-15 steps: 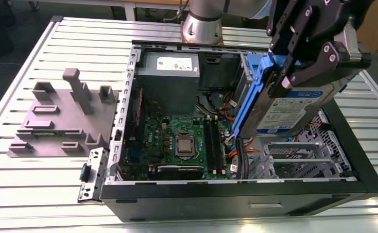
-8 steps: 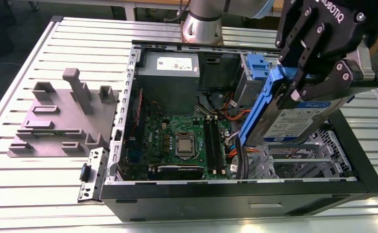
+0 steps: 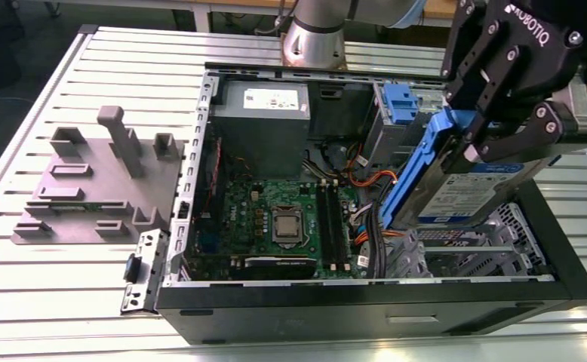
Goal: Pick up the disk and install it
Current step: 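Insert the disk into the insertion slot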
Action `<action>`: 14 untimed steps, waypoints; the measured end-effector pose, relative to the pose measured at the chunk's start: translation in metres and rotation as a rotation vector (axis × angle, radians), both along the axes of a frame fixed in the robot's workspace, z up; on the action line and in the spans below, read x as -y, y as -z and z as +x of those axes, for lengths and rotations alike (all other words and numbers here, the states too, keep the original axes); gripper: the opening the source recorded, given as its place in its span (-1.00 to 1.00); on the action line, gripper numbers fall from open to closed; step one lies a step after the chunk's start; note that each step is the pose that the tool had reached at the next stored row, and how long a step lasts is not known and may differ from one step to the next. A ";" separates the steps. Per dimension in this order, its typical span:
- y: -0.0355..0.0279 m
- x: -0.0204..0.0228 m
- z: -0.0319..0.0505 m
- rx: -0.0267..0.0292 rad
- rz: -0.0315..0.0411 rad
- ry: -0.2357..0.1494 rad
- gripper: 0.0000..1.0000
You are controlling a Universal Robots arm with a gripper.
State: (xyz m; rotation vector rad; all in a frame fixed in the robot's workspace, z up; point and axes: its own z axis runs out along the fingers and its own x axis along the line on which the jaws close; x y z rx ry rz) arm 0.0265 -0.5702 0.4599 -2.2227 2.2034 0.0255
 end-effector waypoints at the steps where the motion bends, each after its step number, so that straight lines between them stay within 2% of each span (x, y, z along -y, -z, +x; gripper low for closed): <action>1: 0.0003 0.0001 0.0023 0.0000 0.0000 0.000 -0.27; 8: 0.0025 0.0006 0.0215 -0.0005 0.0000 0.000 -0.27; 14: 0.0062 0.0029 0.0319 -0.0005 0.0001 0.000 -0.27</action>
